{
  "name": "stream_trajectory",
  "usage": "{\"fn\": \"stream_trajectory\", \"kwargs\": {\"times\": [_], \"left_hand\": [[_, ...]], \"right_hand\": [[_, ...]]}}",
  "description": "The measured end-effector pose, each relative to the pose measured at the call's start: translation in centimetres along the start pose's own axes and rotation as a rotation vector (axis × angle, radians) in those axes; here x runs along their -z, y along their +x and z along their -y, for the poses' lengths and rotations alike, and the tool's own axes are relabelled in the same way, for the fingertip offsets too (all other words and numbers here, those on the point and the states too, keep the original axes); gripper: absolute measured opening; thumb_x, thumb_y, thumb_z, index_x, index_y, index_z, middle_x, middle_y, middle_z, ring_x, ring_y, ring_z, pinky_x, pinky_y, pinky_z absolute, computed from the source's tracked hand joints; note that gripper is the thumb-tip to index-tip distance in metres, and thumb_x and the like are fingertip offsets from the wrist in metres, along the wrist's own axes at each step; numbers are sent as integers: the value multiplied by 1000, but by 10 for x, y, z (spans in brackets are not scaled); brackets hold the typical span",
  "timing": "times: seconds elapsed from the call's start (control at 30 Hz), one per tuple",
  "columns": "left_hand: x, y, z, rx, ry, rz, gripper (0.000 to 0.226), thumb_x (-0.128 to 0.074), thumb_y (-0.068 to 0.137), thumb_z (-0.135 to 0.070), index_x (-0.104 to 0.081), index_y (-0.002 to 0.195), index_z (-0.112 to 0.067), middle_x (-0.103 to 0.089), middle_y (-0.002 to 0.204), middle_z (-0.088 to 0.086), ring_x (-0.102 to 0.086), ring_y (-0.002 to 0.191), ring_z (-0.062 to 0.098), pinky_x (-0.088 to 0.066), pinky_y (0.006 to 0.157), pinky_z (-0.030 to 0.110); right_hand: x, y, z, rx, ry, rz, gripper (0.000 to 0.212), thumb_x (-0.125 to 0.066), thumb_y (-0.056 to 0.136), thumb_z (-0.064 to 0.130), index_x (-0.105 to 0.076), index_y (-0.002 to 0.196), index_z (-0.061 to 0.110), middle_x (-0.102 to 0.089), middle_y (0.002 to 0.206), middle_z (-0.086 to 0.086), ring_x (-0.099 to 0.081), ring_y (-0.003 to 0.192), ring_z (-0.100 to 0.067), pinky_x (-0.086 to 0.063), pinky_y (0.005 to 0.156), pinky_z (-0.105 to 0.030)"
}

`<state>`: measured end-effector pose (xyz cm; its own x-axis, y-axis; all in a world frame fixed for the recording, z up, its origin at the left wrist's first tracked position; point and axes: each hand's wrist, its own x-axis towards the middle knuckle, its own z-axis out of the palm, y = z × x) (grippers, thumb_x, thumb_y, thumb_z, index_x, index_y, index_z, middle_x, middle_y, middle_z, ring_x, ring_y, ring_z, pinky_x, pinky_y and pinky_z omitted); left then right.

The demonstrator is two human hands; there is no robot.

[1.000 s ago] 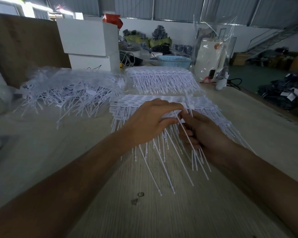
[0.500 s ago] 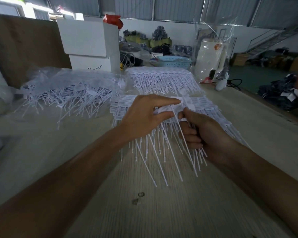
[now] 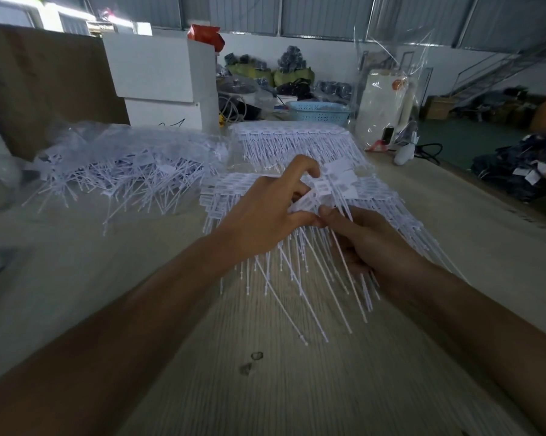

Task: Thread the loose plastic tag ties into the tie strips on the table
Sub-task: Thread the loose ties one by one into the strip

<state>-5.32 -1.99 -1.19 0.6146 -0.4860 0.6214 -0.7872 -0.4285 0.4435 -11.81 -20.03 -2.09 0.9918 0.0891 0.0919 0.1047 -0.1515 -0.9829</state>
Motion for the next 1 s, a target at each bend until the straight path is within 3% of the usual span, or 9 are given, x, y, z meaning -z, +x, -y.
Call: {"fn": "stream_trajectory", "kwargs": {"times": [0.13,0.2,0.3,0.43,0.57,0.7,0.83,0.9,1.0], "left_hand": [[1,-1,2,45,-65,37,55,-85,77,-33,-40,108,-32,-72,101,-9,-66,82,3,-54,72,27],[1,-2,4,71,-116,51,51,-81,81,-35,-43,114,-33,-70,108,-9,-66,95,0,-54,83,22],[0,-3,7,97,-99,92,52,-78,86,-25,-45,127,-29,-69,116,-7,-63,102,0,-54,91,28],[-4,-4,8,114,91,65,42,-79,84,-27,-58,120,-22,-68,96,-11,-62,87,5,-55,81,37],[-6,-6,3,106,266,39,23,-72,87,-35,-64,102,-20,-66,90,-5,-59,87,18,-52,77,43],[-3,-9,-1,-50,360,-20,19,-59,98,-24,-67,107,-9,-67,98,6,-58,94,26,-48,79,44],[0,-9,-5,-278,568,-70,15,-62,95,-12,-70,101,-1,-67,91,13,-61,87,33,-51,72,42],[1,-9,-5,-301,541,-83,16,-60,95,-11,-70,99,0,-67,90,13,-61,85,33,-52,71,43],[-1,-7,-1,-204,346,-32,22,-53,100,-15,-70,97,0,-66,88,12,-60,84,30,-49,75,45]], "right_hand": [[-3,0,3,58,-76,-87,35,-56,101,34,-66,68,28,-48,47,13,-43,40,-2,-31,39,-16],[0,3,2,42,-54,-162,32,-54,102,30,-65,73,23,-46,48,10,-41,42,-8,-29,42,-22],[5,8,1,-6,76,-198,29,-52,103,25,-61,77,17,-45,50,8,-40,42,-8,-29,42,-23],[7,8,-2,-15,268,-103,27,-47,105,21,-58,83,12,-42,56,4,-35,41,-8,-27,38,-19],[6,9,-4,-23,337,-33,25,-49,104,22,-59,85,12,-40,58,2,-32,42,-8,-22,37,-19],[6,7,-4,17,155,-114,26,-57,101,34,-65,85,16,-34,59,1,-29,45,-10,-24,40,-21],[3,6,-4,129,4,-217,29,-59,99,36,-69,84,13,-37,58,-12,-32,44,-16,-27,39,-20],[3,6,-4,166,-13,-250,27,-60,99,32,-70,82,12,-40,52,-9,-32,42,-16,-27,38,-19],[5,6,-7,195,-4,-240,25,-62,98,29,-70,80,13,-38,46,2,-30,41,-13,-26,40,-19]]}}
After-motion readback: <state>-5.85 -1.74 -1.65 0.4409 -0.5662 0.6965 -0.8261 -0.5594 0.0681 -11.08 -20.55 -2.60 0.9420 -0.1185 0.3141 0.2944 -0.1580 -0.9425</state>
